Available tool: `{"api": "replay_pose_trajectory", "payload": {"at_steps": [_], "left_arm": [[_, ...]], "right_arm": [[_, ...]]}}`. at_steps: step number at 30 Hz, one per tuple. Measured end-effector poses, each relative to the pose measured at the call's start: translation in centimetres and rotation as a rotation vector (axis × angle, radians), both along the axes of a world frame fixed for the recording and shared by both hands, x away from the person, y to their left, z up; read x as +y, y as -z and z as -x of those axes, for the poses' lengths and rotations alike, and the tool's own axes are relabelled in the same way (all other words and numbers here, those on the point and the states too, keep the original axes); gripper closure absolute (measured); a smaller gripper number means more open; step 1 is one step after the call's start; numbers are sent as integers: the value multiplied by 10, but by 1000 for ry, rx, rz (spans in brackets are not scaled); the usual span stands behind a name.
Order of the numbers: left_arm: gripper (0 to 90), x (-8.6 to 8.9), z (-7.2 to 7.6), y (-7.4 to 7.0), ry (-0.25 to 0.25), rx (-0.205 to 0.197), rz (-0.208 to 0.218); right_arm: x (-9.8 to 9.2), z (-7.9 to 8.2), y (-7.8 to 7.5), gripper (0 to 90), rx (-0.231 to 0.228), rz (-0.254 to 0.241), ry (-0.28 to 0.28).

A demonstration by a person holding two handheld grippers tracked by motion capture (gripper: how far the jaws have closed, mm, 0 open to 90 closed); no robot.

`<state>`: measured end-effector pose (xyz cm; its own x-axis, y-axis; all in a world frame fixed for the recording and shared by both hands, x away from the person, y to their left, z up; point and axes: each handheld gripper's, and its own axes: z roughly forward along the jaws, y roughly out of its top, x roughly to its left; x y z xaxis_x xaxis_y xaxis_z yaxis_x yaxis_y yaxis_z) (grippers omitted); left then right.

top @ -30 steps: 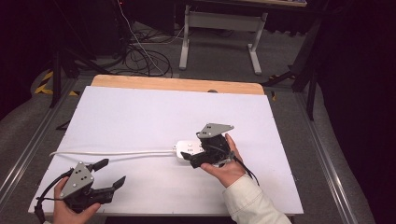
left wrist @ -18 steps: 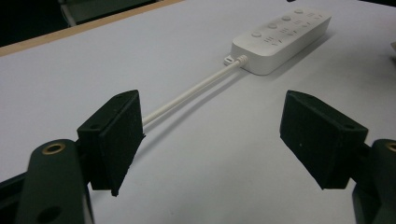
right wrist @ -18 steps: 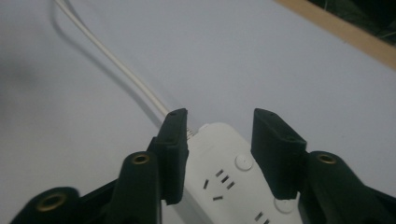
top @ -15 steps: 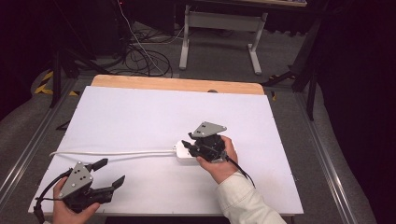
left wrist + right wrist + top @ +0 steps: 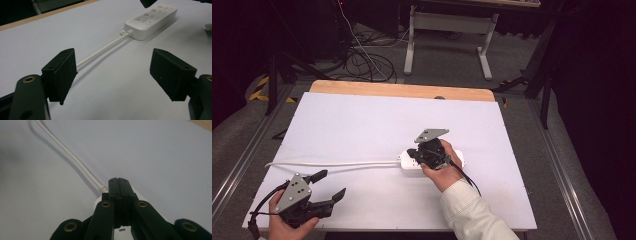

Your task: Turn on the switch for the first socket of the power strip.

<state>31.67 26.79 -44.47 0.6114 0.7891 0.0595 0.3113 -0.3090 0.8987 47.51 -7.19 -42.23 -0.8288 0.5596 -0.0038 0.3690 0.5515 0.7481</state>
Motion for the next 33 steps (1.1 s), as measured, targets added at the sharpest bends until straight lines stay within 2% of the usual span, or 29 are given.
{"api": "replay_pose_trajectory", "payload": {"at_steps": [8,12,25,33], "left_arm": [[225,-1,0,1,-1,5,6],[225,-1,-1,1,3,4,-1],[225,0,-1,1,3,6,1],[225,-1,-1,1,4,7,0]], "right_arm": [[0,-11,9,900,32,24,24],[2,-15,14,900,43,52,35],[3,-22,23,900,39,128,85],[4,-23,25,900,32,140,89]]}}
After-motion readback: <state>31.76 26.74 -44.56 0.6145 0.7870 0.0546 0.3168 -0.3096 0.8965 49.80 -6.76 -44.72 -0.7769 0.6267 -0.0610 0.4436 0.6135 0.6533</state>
